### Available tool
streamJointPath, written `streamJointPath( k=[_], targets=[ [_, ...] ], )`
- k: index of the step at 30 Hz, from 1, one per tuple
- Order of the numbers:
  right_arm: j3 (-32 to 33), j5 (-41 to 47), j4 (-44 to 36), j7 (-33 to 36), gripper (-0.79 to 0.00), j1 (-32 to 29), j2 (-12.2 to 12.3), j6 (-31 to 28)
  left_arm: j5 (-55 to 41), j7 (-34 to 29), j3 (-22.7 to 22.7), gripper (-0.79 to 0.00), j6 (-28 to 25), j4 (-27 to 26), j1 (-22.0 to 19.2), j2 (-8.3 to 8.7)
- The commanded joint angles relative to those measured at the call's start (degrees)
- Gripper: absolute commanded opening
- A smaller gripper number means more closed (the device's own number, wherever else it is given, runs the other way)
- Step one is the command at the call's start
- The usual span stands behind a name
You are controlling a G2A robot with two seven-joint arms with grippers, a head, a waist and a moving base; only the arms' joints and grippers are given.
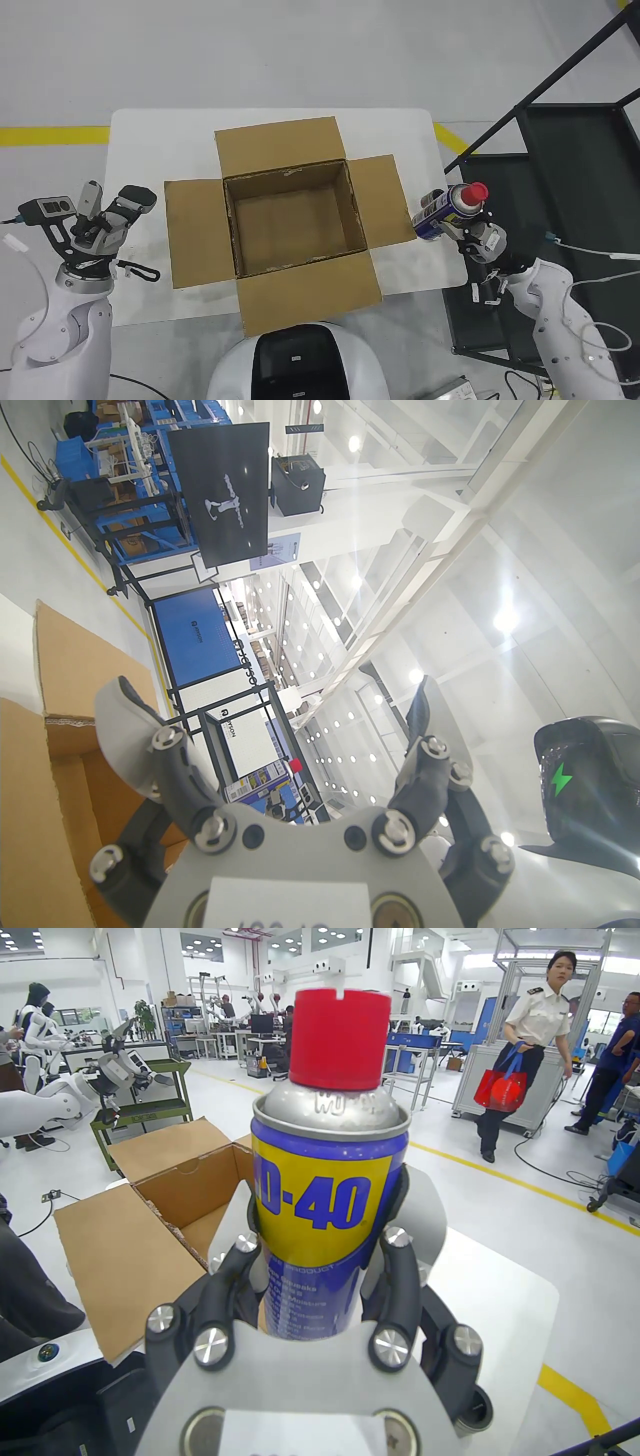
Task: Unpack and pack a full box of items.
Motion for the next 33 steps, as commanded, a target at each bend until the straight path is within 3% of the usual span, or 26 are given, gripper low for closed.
streamJointPath(
  k=[1, 11, 18, 28, 33],
  targets=[
    [0.0, 0.0, 0.0, 0.0, -0.785, 0.0, 0.0, 0.0, 0.0, 0.0, 0.0, 0.000, 0.0, 0.0, 0.0, 0.00],
    [0.6, 1.9, 0.7, 1.1, -0.785, -0.2, 0.0, 1.1, 0.0, 0.0, 0.0, 0.000, 0.0, 0.0, 0.0, 0.00],
    [2.2, 0.0, 6.2, -5.8, -0.785, -1.7, 0.3, 1.0, 0.0, 0.0, 0.0, 0.000, 0.0, 0.0, 0.0, 0.00],
    [-4.1, -0.9, 16.7, -13.6, -0.785, -1.7, 1.2, 8.8, 0.0, 0.0, 0.0, 0.000, 0.0, 0.0, 0.0, 0.00],
    [-6.9, -0.9, 18.0, -15.5, -0.785, -1.5, 2.0, 10.6, 0.0, 0.0, 0.0, 0.000, 0.0, 0.0, 0.0, 0.00]
  ],
)
